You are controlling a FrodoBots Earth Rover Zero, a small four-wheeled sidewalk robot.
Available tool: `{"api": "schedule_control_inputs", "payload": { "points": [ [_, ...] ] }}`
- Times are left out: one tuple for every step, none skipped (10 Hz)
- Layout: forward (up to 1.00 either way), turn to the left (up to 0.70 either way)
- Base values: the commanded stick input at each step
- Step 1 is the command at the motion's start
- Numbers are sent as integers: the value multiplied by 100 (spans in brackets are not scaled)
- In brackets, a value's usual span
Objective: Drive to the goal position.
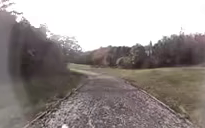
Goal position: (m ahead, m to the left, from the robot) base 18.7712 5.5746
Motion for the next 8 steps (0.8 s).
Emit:
{"api": "schedule_control_inputs", "payload": {
  "points": [
    [70, 0],
    [70, 0],
    [70, 0],
    [70, 0],
    [70, 0],
    [70, 0],
    [70, 0],
    [70, 0]
  ]
}}
